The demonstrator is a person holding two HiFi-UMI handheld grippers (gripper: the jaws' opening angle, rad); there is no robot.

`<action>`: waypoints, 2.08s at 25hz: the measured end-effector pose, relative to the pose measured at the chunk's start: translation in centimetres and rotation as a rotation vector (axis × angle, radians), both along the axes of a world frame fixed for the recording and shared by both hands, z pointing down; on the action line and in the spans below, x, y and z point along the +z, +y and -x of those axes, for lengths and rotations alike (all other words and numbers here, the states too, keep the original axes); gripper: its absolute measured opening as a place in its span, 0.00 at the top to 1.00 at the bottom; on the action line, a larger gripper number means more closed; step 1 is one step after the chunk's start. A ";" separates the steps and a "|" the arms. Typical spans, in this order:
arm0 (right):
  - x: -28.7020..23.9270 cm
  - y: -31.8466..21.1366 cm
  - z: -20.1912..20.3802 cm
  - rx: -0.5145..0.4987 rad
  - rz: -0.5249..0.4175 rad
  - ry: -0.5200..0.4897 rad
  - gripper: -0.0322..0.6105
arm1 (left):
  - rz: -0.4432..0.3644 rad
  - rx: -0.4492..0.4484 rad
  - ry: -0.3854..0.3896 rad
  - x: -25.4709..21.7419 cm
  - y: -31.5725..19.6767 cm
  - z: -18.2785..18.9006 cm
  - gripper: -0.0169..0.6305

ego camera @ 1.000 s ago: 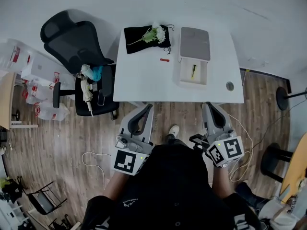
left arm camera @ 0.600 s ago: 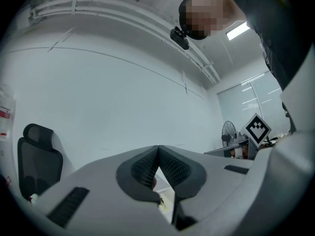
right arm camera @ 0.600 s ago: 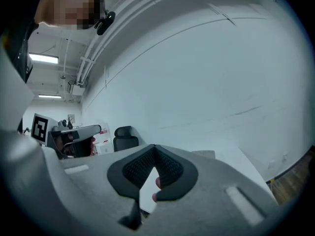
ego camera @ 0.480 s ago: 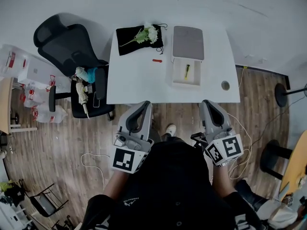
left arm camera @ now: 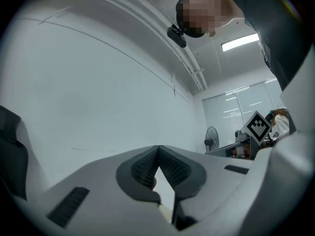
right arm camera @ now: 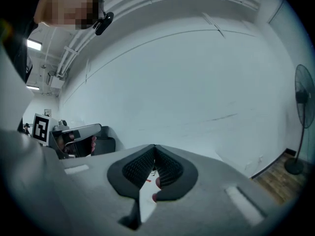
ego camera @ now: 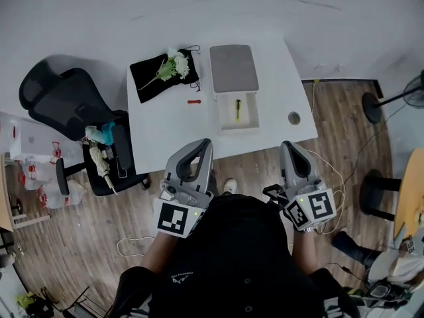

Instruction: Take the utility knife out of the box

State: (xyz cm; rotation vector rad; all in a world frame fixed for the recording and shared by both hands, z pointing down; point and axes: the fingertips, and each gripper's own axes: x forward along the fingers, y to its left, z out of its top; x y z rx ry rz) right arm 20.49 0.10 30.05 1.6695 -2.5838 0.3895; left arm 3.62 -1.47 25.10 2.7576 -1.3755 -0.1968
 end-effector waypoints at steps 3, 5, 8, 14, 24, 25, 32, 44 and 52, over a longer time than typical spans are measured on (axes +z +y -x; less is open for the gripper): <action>-0.3 -1.6 -0.2 0.056 0.001 0.010 0.94 | 0.002 0.057 0.004 0.0 -2.6 -0.2 0.97; -0.4 -2.7 0.0 0.089 -0.001 0.017 0.94 | 0.006 0.094 0.009 0.2 -4.2 -0.2 0.97; -0.3 -4.3 0.5 0.134 0.005 0.028 0.94 | 0.014 0.141 0.019 0.6 -6.5 0.0 0.97; 0.5 -7.6 2.0 0.191 0.029 0.051 0.94 | 0.030 0.197 0.031 1.4 -10.6 1.4 0.97; 2.2 -12.9 5.3 0.185 0.078 0.084 0.94 | 0.098 0.228 0.023 4.5 -15.1 3.9 0.97; 2.5 -13.4 5.6 0.181 0.082 0.090 0.94 | 0.106 0.230 0.021 4.9 -15.4 4.0 0.97; 5.1 -15.9 7.0 0.161 0.142 0.113 0.94 | 0.152 0.255 0.009 7.0 -16.9 4.2 0.97; 13.6 -18.8 6.8 0.144 0.325 0.105 0.94 | 0.180 0.305 -0.019 9.7 -18.6 1.5 0.97; 18.3 -20.5 6.9 0.157 0.419 0.104 0.94 | 0.205 0.305 -0.026 11.0 -19.9 1.1 0.97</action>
